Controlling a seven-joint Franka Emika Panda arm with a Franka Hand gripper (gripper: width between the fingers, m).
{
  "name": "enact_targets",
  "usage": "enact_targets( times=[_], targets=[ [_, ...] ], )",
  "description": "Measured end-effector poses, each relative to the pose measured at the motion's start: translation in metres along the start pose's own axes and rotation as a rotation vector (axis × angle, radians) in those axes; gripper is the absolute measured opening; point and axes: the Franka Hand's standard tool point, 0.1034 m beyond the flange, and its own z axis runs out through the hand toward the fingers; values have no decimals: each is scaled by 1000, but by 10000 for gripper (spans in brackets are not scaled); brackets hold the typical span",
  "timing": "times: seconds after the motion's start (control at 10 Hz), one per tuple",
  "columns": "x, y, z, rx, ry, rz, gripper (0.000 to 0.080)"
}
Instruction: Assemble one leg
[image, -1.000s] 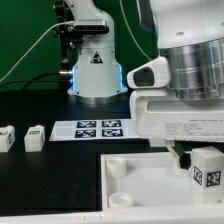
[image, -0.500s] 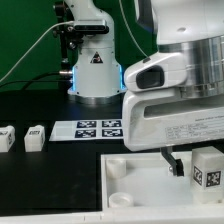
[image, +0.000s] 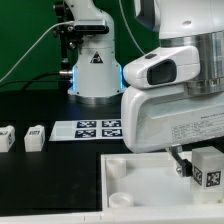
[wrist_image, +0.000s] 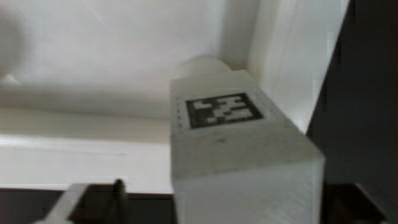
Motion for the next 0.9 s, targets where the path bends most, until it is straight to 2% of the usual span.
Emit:
enact_targets(
  times=[0.1,0.2,0.5,0.6,0.8,0.9],
  targets=[
    [0,-1,0,1,0,101,402],
    [0,2,0,-2,1,140,297],
    [1,6,0,-4,2,395,297],
    [0,9,0,-1,0,568,297],
    [-2,12,0,13,-19,851,297],
    [-3,12,0,29,-36,983,297]
  ],
)
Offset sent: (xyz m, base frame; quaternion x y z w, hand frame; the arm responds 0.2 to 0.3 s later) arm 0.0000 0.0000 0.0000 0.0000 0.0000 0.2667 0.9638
